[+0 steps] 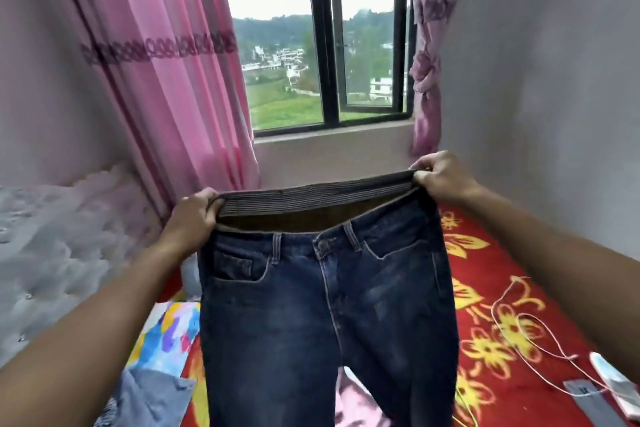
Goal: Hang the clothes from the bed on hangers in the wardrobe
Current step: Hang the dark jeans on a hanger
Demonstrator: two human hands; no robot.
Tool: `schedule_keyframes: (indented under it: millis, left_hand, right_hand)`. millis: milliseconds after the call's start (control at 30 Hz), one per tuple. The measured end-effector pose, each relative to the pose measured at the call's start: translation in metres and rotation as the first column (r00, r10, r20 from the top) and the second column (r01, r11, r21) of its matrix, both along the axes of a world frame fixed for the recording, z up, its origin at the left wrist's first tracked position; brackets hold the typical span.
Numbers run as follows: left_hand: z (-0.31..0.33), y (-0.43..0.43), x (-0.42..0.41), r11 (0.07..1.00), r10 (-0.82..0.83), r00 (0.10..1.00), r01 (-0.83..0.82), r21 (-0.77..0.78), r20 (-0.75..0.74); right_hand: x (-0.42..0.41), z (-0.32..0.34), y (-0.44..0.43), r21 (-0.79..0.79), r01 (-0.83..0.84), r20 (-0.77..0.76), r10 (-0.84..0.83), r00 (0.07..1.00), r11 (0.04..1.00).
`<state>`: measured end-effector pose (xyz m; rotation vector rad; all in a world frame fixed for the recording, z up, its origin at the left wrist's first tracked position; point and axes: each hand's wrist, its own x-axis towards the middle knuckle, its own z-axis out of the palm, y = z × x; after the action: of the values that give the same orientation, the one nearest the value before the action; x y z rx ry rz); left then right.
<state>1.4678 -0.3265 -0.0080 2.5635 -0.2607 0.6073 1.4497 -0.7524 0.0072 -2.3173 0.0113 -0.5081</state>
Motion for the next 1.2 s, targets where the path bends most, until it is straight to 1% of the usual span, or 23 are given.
schedule_keyframes:
  millis: [67,167,233,300,433,533,600,700,767,867,900,967,1000,1033,1067,1100,1200]
  left_hand:
    - [-0.038,-0.003,0.027,0.997,0.018,0.997,-0.012,0.08,-0.076]
    - [-0.097,-0.01,0.076,0.995,0.021,0.972,0.002,0.096,-0.234]
    - [-0.14,-0.013,0.104,0.991,0.041,0.936,0.007,0.134,-0.349]
    - [-0.187,-0.016,0.125,0.986,0.063,0.895,0.014,0.168,-0.441]
    - [-0.279,-0.021,0.139,0.97,0.093,0.801,0.062,0.236,-0.592]
    - [-0.336,-0.022,0.137,0.964,0.098,0.704,0.109,0.243,-0.703]
    - [-0.37,-0.021,0.135,0.951,0.124,0.629,0.145,0.273,-0.767]
    - [-0.417,-0.023,0.132,0.94,0.15,0.492,0.198,0.278,-0.858]
    - [-0.443,-0.028,0.127,0.943,0.174,0.446,0.182,0.279,-0.878]
    - [-0.473,-0.041,0.12,0.949,0.235,0.427,0.092,0.3,-0.873]
    - [-0.482,-0.045,0.12,0.947,0.266,0.429,0.049,0.316,-0.863]
    - [-0.493,-0.053,0.122,0.936,0.321,0.445,-0.018,0.351,-0.836]
    - [-0.497,-0.056,0.124,0.933,0.335,0.459,-0.038,0.359,-0.822]
    - [-0.501,-0.057,0.126,0.93,0.344,0.477,-0.055,0.363,-0.809]
    - [-0.505,-0.057,0.127,0.929,0.35,0.496,-0.075,0.362,-0.795]
    - [-0.508,-0.057,0.128,0.93,0.352,0.515,-0.097,0.355,-0.781]
    - [-0.513,-0.057,0.127,0.932,0.359,0.556,-0.165,0.323,-0.75]
  right_hand:
    - [0.021,-0.037,-0.002,-0.102,0.008,-0.096,-0.018,0.995,0.995]
    - [0.052,-0.092,-0.002,-0.202,0.022,-0.235,-0.07,0.969,0.979]
    - [0.073,-0.134,-0.002,-0.246,0.009,-0.332,-0.093,0.939,0.969]
    - [0.089,-0.181,-0.002,-0.251,0.007,-0.434,-0.119,0.893,0.968]
    - [0.095,-0.282,-0.001,-0.185,0.007,-0.647,-0.127,0.752,0.983]
    - [0.084,-0.349,0.001,-0.151,-0.008,-0.76,-0.111,0.64,0.988]
    - [0.075,-0.39,0.0,-0.115,-0.004,-0.837,-0.094,0.539,0.993]
    - [0.065,-0.451,-0.005,-0.035,0.045,-0.91,-0.05,0.411,0.998]
    - [0.06,-0.484,-0.008,-0.007,0.09,-0.934,-0.038,0.355,0.996]
    - [0.065,-0.525,-0.019,0.051,0.181,-0.962,0.0,0.272,0.982]
    - [0.07,-0.537,-0.025,0.069,0.228,-0.963,0.005,0.268,0.971]
    - [0.083,-0.562,-0.038,0.053,0.302,-0.939,-0.055,0.34,0.952]
    - [0.089,-0.576,-0.047,0.001,0.311,-0.917,-0.123,0.379,0.95]
    - [0.095,-0.585,-0.053,-0.054,0.318,-0.907,-0.179,0.381,0.947]
    - [0.098,-0.594,-0.057,-0.098,0.296,-0.906,-0.208,0.367,0.95]
    - [0.099,-0.605,-0.06,-0.114,0.228,-0.92,-0.189,0.344,0.967]
    - [0.093,-0.64,-0.053,0.014,-0.017,-0.967,0.017,0.255,1.0]
